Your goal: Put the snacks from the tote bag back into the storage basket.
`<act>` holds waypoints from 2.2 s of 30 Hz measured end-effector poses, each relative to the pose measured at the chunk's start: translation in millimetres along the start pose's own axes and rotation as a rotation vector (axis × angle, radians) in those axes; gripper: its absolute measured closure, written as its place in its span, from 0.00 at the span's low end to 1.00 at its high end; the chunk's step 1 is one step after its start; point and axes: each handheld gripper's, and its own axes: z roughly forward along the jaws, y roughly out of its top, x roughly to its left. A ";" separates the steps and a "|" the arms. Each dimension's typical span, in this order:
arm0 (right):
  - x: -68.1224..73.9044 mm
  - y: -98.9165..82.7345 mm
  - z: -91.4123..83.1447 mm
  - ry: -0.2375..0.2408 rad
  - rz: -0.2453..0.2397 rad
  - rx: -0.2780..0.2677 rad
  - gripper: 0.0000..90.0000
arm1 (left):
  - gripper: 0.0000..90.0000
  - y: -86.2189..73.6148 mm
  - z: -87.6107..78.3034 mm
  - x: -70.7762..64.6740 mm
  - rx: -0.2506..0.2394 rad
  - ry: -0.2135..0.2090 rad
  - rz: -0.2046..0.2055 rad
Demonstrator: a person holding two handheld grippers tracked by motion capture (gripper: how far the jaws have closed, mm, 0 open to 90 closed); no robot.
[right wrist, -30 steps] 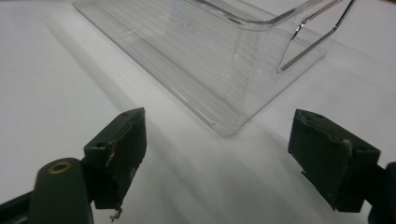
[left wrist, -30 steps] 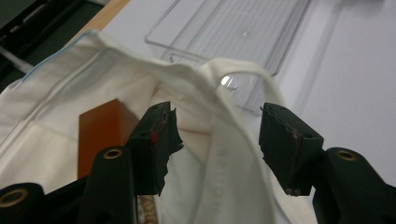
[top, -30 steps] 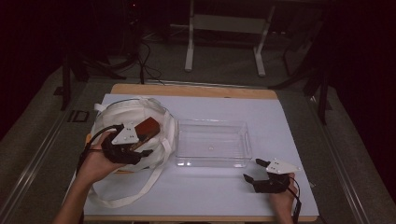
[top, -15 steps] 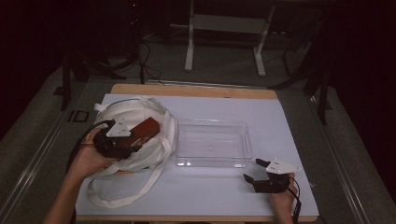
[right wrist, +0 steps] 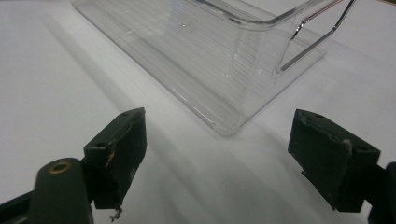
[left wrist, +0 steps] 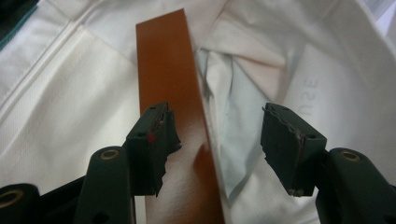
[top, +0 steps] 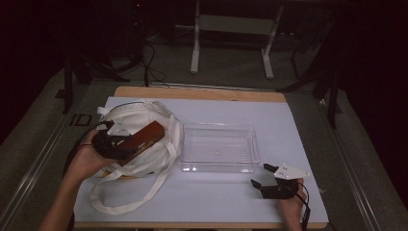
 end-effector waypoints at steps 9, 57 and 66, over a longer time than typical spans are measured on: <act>0.2 0.0 0.1 0.001 0.000 0.000 0.21 | 0.44 -4.2 6.7 8.7 0.040 0.021 -0.025; 0.6 0.3 0.6 0.002 -0.004 0.008 0.21 | 0.39 -7.9 49.2 24.7 0.451 -0.085 -0.097; 0.7 0.3 0.7 0.003 -0.005 0.009 0.21 | 0.40 -7.0 58.4 25.4 0.488 -0.102 -0.108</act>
